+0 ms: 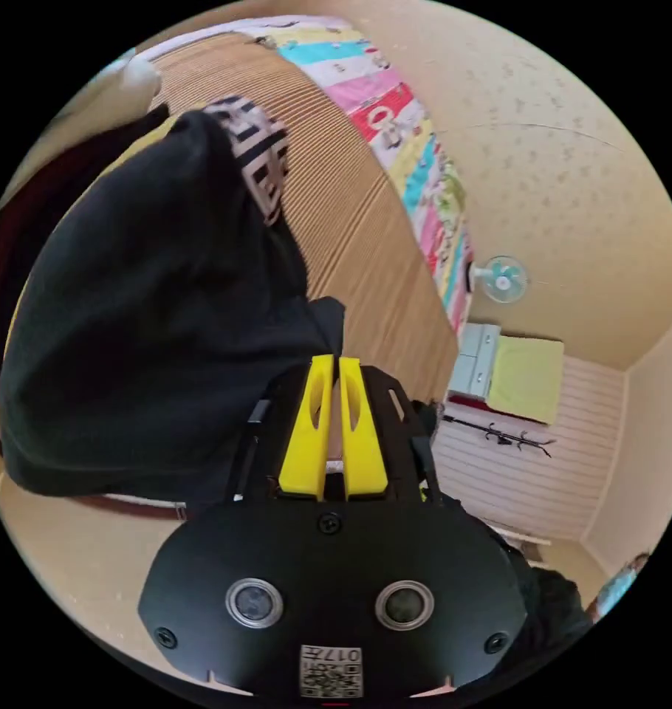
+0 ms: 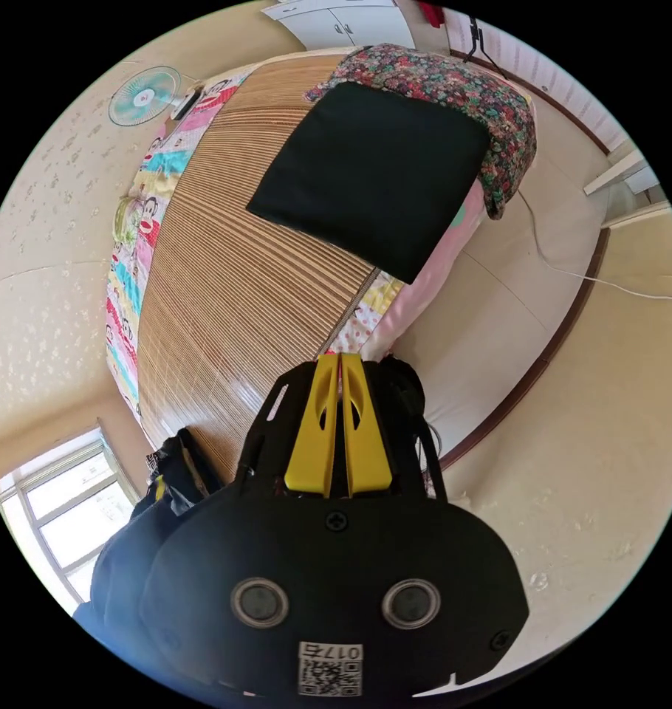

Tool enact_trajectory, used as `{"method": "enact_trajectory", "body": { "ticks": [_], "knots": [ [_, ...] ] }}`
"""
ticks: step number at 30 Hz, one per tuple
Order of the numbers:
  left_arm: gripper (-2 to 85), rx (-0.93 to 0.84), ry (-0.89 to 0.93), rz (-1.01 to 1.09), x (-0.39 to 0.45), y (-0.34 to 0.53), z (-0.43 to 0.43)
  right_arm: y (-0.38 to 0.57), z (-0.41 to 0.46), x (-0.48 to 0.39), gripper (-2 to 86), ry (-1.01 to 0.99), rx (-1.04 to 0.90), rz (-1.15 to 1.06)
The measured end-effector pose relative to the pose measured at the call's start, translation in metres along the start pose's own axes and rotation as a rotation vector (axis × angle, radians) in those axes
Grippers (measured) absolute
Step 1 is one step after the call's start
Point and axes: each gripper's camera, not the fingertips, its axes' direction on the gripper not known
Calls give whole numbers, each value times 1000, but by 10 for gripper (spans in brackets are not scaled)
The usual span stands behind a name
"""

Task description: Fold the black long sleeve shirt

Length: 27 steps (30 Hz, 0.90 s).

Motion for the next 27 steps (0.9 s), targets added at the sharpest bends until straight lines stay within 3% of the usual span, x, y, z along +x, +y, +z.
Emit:
{"method": "enact_trajectory", "body": {
  "ticks": [4, 6, 7, 8, 9, 10, 13, 16, 19, 20, 21, 23, 25, 27],
  "knots": [
    [-7, 95, 391, 552, 125, 1, -56, -8, -29, 8, 6, -172, 66, -53],
    [-7, -17, 644, 1039, 226, 25, -74, -10, -40, 1, 6, -269, 97, -128],
    [-7, -37, 730, 1169, 248, 35, -78, -11, -46, -8, 6, -318, 109, -182],
    [-6, -66, 929, 1393, 281, 52, -86, -13, -52, -18, 6, -364, 115, -244],
    [-6, -108, 1113, 1538, 302, 62, -88, -13, -55, -25, 6, -388, 117, -279],
    [-6, -136, 1183, 1576, 310, 63, -86, -12, -61, -39, 6, -441, 122, -360],
    [-5, -206, 1263, 1478, 324, 43, -50, -5, -81, -78, 8, -557, 137, -600],
    [-6, -248, 1397, 1180, 300, 11, 10, 11, -109, -104, 13, -644, 189, -786],
    [-6, -172, 1742, 877, 254, -4, 71, 21, -135, -104, 21, -675, 252, -831],
    [-7, -124, 1948, 760, 235, -7, 93, 24, -141, -102, 25, -656, 253, -863],
    [-7, -33, 2152, 645, 215, -12, 111, 26, -144, -99, 24, -661, 255, -893],
    [-7, 145, 2348, 550, 186, -21, 125, 36, -154, -86, 20, -672, 274, -1000],
    [-7, 233, 2328, 583, 165, -32, 122, 35, -155, -73, 16, -651, 252, -994],
    [-8, 166, 2161, 683, 159, -45, 115, 29, -154, -55, 13, -610, 238, -925]
  ]
}}
